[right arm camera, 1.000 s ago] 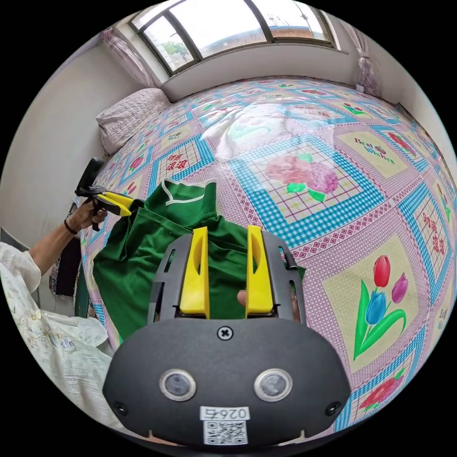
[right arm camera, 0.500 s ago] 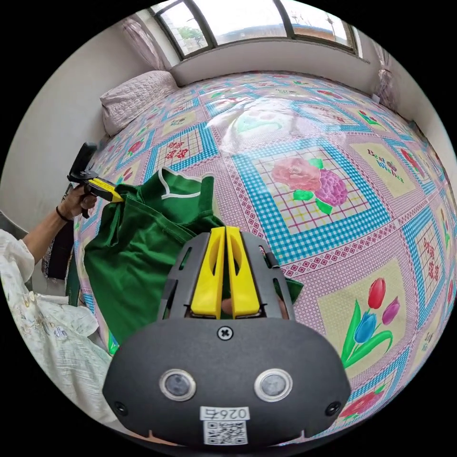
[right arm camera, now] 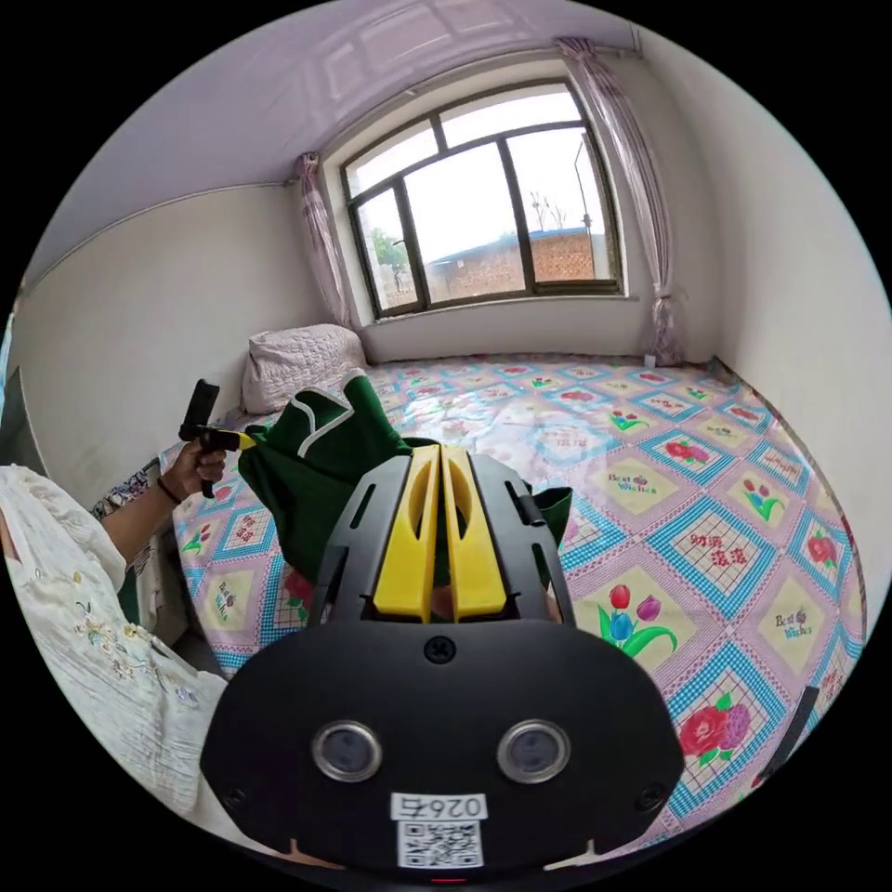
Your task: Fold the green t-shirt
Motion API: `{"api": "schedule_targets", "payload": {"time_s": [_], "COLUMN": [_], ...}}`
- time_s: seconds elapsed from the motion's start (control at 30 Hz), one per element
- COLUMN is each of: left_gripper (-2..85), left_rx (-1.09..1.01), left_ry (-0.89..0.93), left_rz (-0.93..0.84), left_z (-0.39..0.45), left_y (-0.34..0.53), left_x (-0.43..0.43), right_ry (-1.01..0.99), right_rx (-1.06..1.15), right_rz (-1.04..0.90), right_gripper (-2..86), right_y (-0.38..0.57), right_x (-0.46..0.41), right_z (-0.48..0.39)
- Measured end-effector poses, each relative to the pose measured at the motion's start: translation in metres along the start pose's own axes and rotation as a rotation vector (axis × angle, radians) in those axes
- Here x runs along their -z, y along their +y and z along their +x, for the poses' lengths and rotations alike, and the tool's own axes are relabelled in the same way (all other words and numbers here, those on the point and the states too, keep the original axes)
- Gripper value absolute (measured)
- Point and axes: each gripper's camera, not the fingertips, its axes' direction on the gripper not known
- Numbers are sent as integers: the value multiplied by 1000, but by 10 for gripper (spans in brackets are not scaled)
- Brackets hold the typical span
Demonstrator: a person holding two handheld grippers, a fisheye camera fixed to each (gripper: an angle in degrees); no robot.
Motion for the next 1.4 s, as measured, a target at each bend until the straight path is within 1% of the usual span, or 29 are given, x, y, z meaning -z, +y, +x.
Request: {"api": "schedule_targets", "payload": {"time_s": [0.03, 0.07, 0.1, 0.13, 0.2, 0.3, 0.37, 0.47, 0.57, 0.67, 0.77, 0.97, 1.13, 1.27, 1.37, 1.4], "left_gripper": [-3, -3, -3, -3, -4, -5, -5, -6, -7, -8, -9, -9, -9, -10, -10, -9], "left_rx": [-52, -80, -133, -165, -212, -258, -278, -275, -232, -196, -212, -287, -440, -471, -431, -409], "left_ry": [-2, -4, -10, -23, -55, -41, -48, -42, 32, 1, -26, -111, -213, -306, -335, -346], "left_rz": [19, 28, 43, 53, 62, 86, 100, 69, 77, 134, 225, 408, 531, 564, 534, 509], "left_z": [27, 41, 67, 91, 125, 172, 195, 216, 222, 233, 255, 337, 440, 474, 456, 438], "left_y": [-7, -10, -16, -22, -28, -33, -34, -34, -30, -22, -12, -11, -30, -54, -90, -106], "left_x": [14, 20, 32, 43, 57, 81, 93, 105, 116, 131, 146, 181, 229, 247, 244, 236], "right_ry": [28, 53, 147, 208, 203, 214, 291, 305, 283, 341, 379, 534, 633, 646, 643, 640], "right_rx": [38, 74, 135, 164, 172, 205, 246, 281, 249, 254, 310, 390, 452, 510, 531, 525], "right_rz": [80, 122, 139, 89, 135, 275, 224, 204, 325, 304, 343, 519, 727, 803, 740, 679], "right_gripper": [-11, -11, -11, -11, -11, -10, -10, -10, -10, -10, -10, -10, -10, -9, -10, -10], "right_y": [-17, -24, -40, -58, -77, -96, -115, -137, -146, -163, -166, -176, -190, -209, -244, -261], "right_x": [42, 61, 82, 90, 126, 199, 210, 236, 283, 297, 320, 398, 487, 513, 487, 460], "right_z": [-24, -37, -62, -78, -99, -139, -163, -193, -214, -238, -275, -364, -433, -453, -437, -420]}}
